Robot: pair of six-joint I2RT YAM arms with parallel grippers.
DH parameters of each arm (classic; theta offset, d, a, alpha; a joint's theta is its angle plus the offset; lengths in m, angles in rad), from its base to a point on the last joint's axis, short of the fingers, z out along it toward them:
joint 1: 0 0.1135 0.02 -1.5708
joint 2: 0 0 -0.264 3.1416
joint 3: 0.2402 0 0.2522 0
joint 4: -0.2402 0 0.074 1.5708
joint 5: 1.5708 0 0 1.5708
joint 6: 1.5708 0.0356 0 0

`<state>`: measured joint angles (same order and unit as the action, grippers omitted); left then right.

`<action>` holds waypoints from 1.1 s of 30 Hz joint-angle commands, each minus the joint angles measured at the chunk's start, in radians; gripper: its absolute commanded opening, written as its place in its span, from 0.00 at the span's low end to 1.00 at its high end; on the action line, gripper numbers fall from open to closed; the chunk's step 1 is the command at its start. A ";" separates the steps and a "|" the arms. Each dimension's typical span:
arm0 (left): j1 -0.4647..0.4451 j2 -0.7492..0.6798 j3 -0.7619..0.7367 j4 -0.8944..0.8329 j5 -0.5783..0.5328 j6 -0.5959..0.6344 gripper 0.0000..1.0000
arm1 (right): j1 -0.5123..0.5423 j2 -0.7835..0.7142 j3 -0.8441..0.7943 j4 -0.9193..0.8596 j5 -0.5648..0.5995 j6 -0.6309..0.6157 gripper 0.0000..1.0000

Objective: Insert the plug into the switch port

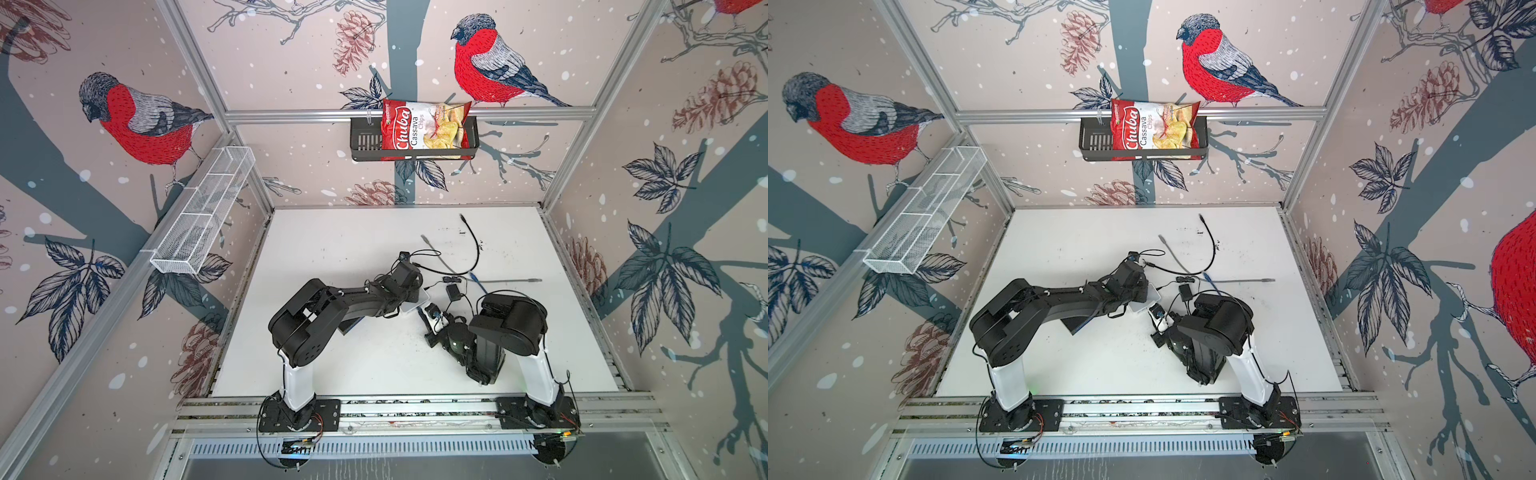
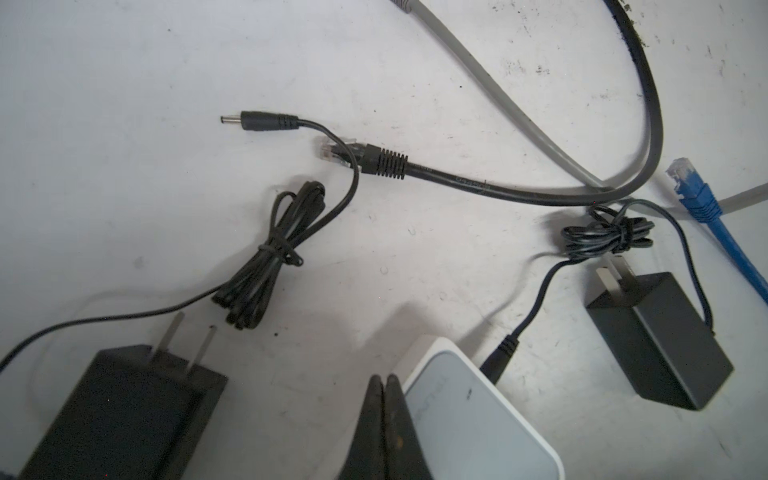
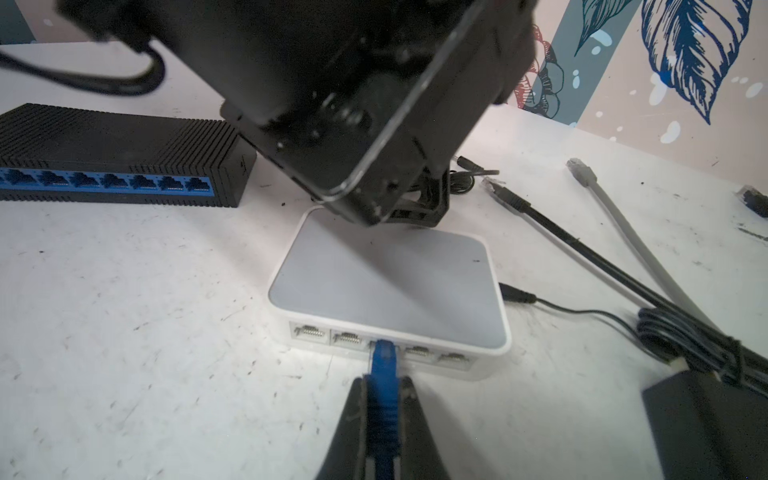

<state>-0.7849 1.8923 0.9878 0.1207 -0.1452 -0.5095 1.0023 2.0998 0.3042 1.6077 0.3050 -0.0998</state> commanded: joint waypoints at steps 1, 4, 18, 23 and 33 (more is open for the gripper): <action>-0.044 0.046 -0.040 -0.502 0.346 -0.029 0.00 | -0.012 0.014 0.030 -0.150 0.113 -0.046 0.00; -0.059 0.055 -0.040 -0.487 0.361 -0.039 0.00 | -0.013 0.019 0.041 -0.158 0.109 -0.047 0.00; -0.064 0.067 0.005 -0.504 0.325 -0.023 0.00 | -0.009 0.021 0.013 -0.120 0.092 -0.066 0.00; -0.031 0.060 0.063 -0.508 0.310 0.001 0.00 | -0.007 0.011 -0.021 -0.107 0.087 -0.061 0.01; 0.045 0.041 0.162 -0.491 0.290 0.052 0.12 | -0.006 -0.016 -0.022 -0.177 0.068 -0.056 0.08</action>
<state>-0.7437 1.9198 1.1442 -0.0631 -0.0341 -0.4892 1.0004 2.0834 0.2802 1.5997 0.3241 -0.1032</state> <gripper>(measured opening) 0.086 0.124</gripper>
